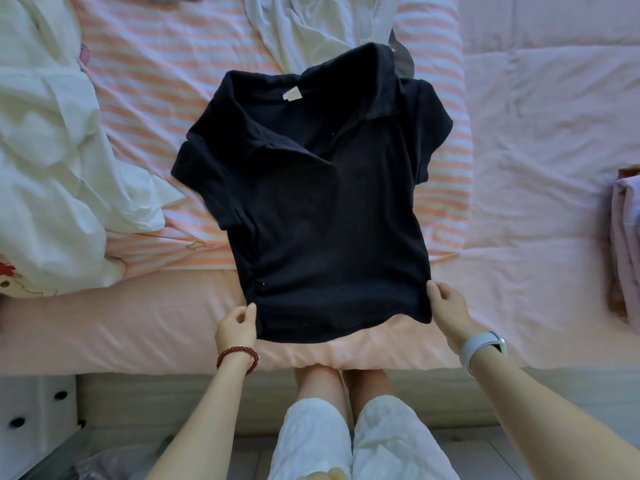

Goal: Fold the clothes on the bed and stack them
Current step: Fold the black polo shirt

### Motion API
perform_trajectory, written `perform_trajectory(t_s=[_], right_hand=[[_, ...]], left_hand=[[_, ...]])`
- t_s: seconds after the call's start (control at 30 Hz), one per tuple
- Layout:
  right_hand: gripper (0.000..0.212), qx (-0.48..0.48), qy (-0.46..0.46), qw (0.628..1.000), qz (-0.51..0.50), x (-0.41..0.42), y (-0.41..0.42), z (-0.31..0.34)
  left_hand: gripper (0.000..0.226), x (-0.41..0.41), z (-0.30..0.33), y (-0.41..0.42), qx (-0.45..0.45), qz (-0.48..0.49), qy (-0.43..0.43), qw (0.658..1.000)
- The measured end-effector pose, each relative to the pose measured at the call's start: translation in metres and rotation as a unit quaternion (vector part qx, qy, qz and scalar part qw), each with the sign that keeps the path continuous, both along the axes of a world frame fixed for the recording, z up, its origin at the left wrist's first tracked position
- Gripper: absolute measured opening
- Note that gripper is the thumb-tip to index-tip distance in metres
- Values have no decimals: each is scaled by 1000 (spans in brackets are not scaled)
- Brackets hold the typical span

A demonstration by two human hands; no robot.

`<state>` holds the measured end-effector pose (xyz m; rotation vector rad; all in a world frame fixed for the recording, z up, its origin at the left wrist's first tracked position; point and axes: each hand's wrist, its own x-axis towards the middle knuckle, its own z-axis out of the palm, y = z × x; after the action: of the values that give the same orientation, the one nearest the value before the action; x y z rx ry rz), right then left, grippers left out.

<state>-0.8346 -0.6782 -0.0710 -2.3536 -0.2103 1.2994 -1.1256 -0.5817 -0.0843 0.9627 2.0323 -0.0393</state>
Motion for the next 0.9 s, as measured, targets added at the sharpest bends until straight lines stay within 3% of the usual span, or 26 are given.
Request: perform_trajectory(t_s=[0.23, 0.33, 0.53, 0.6, 0.73, 0.9], right_hand=[[18, 72, -70, 991, -85, -3, 4, 9], [13, 97, -133, 986, -24, -1, 3, 19], [11, -3, -112, 992, 56, 9, -23, -4], [16, -26, -104, 992, 72, 15, -21, -6], [23, 46, -127, 989, 57, 24, 18, 3], [20, 151, -108, 983, 11, 38, 93, 17]], left_hand=[[26, -6, 3, -14, 84, 168, -4, 982], [28, -11, 6, -11, 112, 171, 37, 978], [29, -11, -2, 3, -4, 114, 56, 992], [31, -6, -4, 10, -1, 126, 78, 989], [41, 23, 12, 17, 97, 81, 126, 984], [35, 76, 35, 35, 269, -85, 63, 957]])
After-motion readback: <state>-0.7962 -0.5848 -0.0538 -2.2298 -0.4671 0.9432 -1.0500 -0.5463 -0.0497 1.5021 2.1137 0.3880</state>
